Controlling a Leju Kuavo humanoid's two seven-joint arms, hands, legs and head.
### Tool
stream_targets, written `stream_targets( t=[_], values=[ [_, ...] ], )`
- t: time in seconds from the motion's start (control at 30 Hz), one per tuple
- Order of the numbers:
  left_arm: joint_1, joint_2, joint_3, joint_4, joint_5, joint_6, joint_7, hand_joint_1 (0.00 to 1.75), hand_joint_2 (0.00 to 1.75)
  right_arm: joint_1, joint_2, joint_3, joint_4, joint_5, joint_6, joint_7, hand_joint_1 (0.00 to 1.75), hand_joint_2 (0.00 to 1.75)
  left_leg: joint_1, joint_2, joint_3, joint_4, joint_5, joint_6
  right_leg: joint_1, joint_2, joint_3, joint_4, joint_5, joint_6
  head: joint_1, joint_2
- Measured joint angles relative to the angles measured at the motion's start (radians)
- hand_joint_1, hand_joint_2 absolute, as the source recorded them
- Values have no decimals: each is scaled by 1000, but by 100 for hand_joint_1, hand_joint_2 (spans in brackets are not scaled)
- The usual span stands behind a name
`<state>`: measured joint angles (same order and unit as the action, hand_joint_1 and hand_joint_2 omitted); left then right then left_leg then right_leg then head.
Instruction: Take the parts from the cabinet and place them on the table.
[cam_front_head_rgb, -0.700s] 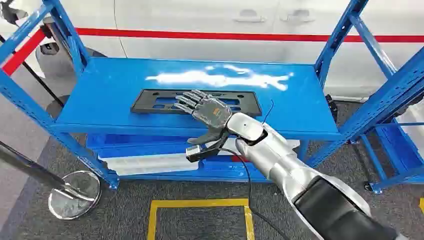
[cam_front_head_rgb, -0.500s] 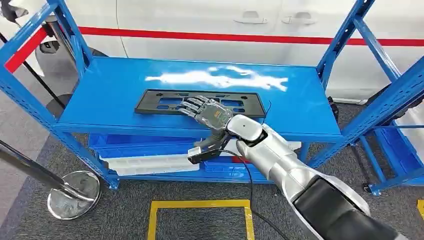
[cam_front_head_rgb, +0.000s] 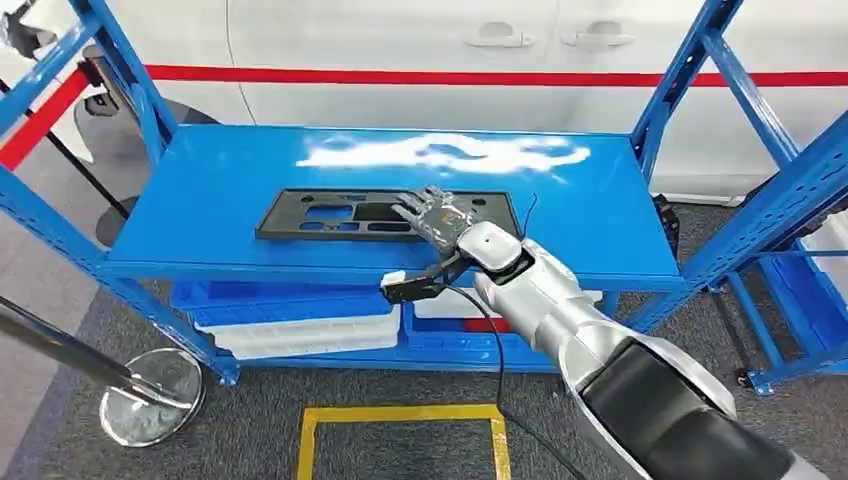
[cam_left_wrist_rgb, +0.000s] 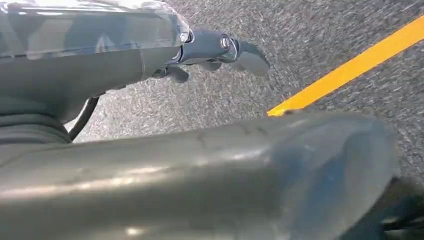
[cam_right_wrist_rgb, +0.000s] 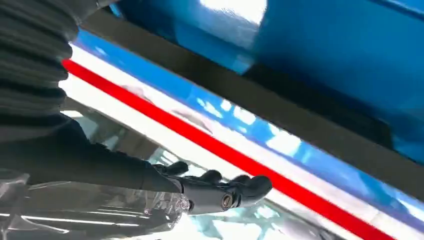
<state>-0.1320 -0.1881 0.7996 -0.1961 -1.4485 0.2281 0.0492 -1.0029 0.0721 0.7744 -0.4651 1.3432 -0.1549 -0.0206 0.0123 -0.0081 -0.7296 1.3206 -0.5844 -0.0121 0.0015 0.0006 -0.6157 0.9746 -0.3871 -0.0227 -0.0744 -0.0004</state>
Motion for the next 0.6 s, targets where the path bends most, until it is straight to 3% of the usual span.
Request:
stream_targets(
  t=[0.03,0.07,0.1,0.13,0.17,0.2,0.3,0.33,0.37,0.47,0.5,0.53,0.6],
  values=[
    [0,0,0,0,-1,0,1,0,0,-2,0,0,7,-2,2,6,0,175,3,1,10,-31,32,-5,-3,0,0,4,-4,2,0,0],
    [0,0,0,0,-2,0,1,0,0,-6,0,-1,13,-2,2,7,0,175,6,1,39,-99,77,-9,-6,1,0,11,-8,6,0,0],
    [-1,1,0,0,-3,0,1,0,0,-11,0,-1,18,-2,2,7,0,175,10,2,81,-188,126,-13,-9,2,1,22,-15,11,0,0],
    [-1,0,0,0,-4,0,1,0,0,-16,1,-2,21,-2,3,12,0,175,16,5,117,-273,156,-16,-10,2,-1,35,-25,18,0,0],
    [-2,0,0,0,-5,-2,1,0,0,-22,1,-2,28,-2,12,21,0,175,6,2,130,-284,136,-12,-4,5,-8,46,-30,25,0,0],
    [-3,0,0,0,-5,-2,1,0,0,-26,1,-3,35,-2,25,28,0,175,10,-1,124,-279,139,4,-4,5,-12,48,-28,29,0,0],
    [-3,0,0,0,-2,-2,1,0,0,-30,0,-8,52,3,42,36,2,175,4,-2,122,-283,144,23,-7,5,-11,47,-27,41,0,0],
    [-4,0,0,0,-2,-2,1,0,0,-33,0,-9,56,13,55,36,164,175,8,-1,125,-286,147,30,-11,4,-15,58,-38,47,0,0],
    [-5,0,0,0,-2,-2,1,0,0,-38,-1,-8,62,25,63,36,171,175,8,0,125,-286,147,34,-11,4,-33,96,-67,51,0,0],
    [-6,0,0,0,1,-2,1,0,0,-41,-3,-6,83,60,86,36,175,175,6,1,124,-286,146,39,-13,3,-138,322,-166,59,0,0],
    [-6,0,0,0,1,-2,1,0,0,-40,-3,-3,92,69,93,36,175,175,5,1,124,-286,146,39,-14,3,-161,366,-170,59,0,0],
    [-6,1,0,0,2,-2,1,0,0,-40,-3,-1,97,77,94,36,175,175,5,-1,125,-286,146,39,-14,4,-154,348,-148,56,0,0],
    [-6,0,0,0,4,-1,1,0,0,-47,-3,0,103,84,94,36,175,175,2,-3,128,-286,145,39,-12,4,-80,195,-62,43,0,0]
  ],
)
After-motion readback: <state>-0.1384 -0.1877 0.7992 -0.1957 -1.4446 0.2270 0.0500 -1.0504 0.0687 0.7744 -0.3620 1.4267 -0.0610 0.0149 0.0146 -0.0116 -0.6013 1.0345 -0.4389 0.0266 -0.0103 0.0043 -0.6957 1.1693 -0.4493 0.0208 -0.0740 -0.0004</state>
